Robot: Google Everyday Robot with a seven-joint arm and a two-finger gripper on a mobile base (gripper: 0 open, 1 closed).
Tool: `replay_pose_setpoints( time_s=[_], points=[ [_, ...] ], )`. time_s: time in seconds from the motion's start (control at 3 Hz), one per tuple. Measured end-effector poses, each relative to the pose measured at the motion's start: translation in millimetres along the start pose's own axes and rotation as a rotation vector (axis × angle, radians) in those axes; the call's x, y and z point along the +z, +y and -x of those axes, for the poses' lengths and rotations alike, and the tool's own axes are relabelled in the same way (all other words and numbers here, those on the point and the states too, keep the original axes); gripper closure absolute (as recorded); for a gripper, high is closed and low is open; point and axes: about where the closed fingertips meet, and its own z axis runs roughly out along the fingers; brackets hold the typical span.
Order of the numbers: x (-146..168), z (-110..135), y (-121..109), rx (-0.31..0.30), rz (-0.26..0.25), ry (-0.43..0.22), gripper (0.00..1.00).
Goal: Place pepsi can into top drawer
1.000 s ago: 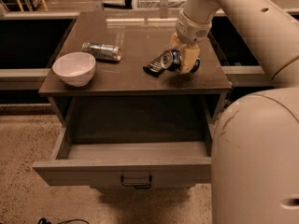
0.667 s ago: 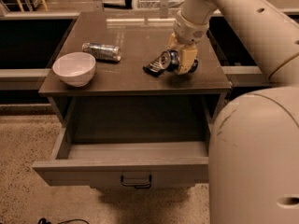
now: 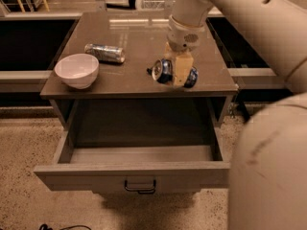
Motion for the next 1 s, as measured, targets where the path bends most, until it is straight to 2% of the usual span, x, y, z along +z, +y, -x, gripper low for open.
replay_pose_setpoints(
  time_s=[0.33, 0.67, 1.0],
  points=[
    [-2, 30, 50, 0.066, -0.004, -0.099, 1.00],
    [24, 31, 63, 0.063, 0.045, -0.090, 1.00],
    [33, 30, 76, 0.064, 0.024, -0.129, 1.00]
  ],
)
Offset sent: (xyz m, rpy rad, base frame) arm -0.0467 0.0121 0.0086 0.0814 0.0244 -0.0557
